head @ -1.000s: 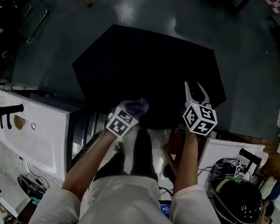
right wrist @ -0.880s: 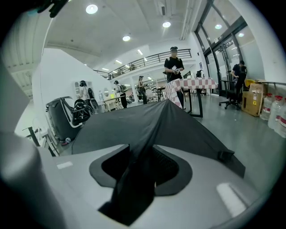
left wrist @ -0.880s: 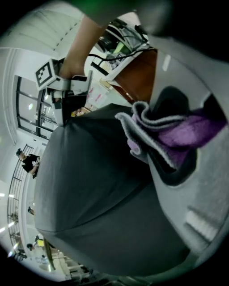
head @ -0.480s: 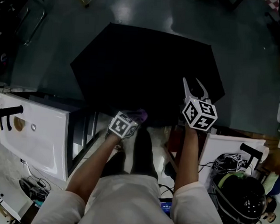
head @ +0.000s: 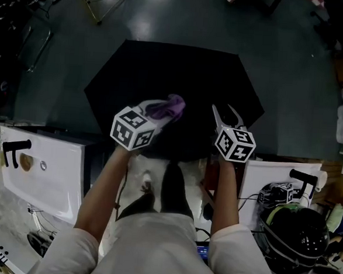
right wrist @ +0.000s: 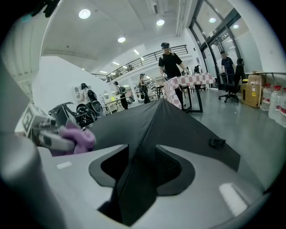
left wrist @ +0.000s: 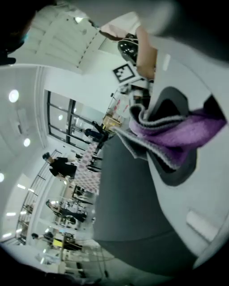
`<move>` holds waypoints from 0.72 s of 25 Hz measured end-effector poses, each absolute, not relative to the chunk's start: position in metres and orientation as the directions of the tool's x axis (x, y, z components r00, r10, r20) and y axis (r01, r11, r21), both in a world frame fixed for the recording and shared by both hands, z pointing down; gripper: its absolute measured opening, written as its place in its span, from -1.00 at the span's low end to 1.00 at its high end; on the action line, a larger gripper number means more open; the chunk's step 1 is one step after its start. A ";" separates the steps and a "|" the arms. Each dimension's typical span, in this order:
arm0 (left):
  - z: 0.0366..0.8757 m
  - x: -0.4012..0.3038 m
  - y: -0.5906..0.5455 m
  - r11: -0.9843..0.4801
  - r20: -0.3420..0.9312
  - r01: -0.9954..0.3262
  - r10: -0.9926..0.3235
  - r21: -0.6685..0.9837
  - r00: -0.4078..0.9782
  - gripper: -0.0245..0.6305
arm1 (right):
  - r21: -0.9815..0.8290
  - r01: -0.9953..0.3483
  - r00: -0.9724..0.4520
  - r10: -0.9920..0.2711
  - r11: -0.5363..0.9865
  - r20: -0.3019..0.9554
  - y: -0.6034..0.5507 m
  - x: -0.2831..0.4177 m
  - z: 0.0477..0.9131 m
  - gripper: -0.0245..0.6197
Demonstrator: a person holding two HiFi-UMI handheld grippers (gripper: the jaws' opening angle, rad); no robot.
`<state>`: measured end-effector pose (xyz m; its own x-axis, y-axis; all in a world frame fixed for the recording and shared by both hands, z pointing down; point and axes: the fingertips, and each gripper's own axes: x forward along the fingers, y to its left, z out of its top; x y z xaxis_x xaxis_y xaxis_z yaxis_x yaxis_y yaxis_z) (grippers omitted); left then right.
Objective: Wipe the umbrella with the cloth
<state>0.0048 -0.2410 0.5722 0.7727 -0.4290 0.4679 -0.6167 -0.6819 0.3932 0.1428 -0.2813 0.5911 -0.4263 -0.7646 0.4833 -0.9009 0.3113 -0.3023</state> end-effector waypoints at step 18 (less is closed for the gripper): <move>0.531 0.154 -0.409 -0.827 0.556 -0.558 -0.432 0.071 0.710 -0.50 | -0.396 -0.878 -0.447 -0.759 0.270 0.474 -0.290 0.170 0.630 -0.38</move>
